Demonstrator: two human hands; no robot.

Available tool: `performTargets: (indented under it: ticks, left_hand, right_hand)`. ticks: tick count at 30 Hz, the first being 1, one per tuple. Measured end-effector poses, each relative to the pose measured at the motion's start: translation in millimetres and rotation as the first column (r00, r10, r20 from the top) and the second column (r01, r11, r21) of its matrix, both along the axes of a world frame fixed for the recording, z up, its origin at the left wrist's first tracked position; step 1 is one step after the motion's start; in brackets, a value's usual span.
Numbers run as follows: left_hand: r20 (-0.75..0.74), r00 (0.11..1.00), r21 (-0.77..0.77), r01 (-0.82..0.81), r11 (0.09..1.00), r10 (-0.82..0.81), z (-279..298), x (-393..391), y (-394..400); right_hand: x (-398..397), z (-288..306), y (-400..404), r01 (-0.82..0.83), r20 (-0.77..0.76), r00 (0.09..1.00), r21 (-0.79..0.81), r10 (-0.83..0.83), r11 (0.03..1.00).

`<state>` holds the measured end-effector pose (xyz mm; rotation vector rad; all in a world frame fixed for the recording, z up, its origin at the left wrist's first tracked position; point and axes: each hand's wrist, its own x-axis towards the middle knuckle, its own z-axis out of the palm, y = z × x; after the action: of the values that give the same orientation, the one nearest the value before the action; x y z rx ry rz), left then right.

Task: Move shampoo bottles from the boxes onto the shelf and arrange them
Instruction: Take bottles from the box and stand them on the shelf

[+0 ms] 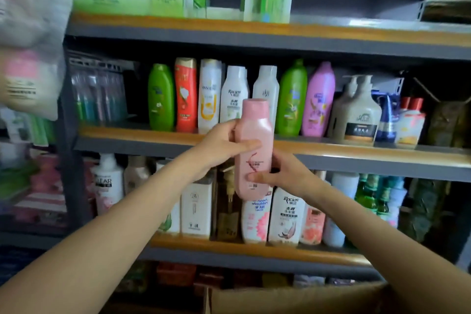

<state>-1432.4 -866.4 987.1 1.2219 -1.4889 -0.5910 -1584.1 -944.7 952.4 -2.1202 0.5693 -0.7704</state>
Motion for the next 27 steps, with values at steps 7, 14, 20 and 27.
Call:
performTargets:
  ticks: [7, 14, 20, 27]
  left_hand:
    - [0.22, 0.976, -0.024, 0.019, 1.0, -0.013, 19.0, 9.1, 0.7]
    - [0.256, 0.96, -0.122, -0.088, 0.989, 0.117, 5.4, 21.7, -13.0]
    - [0.287, 0.919, -0.29, -0.184, 0.939, 0.269, 9.4, 23.1, -16.5]
    - [0.176, 0.947, -0.307, -0.208, 0.929, 0.27, 18.6, 28.0, -30.2]
  right_hand:
    - [6.5, 7.1, -8.5, 0.092, 0.159, 0.985, -0.137, -0.069, 0.986]
    - [20.1, 27.0, -12.9, 0.141, 0.194, 0.977, -0.245, -0.094, 0.959]
    - [33.7, 33.0, -21.2, 0.3, 0.302, 0.941, -0.548, -0.15, 0.781]
    - [39.6, 47.1, -31.9, 0.37, 0.363, 0.912, -0.526, -0.191, 0.766]
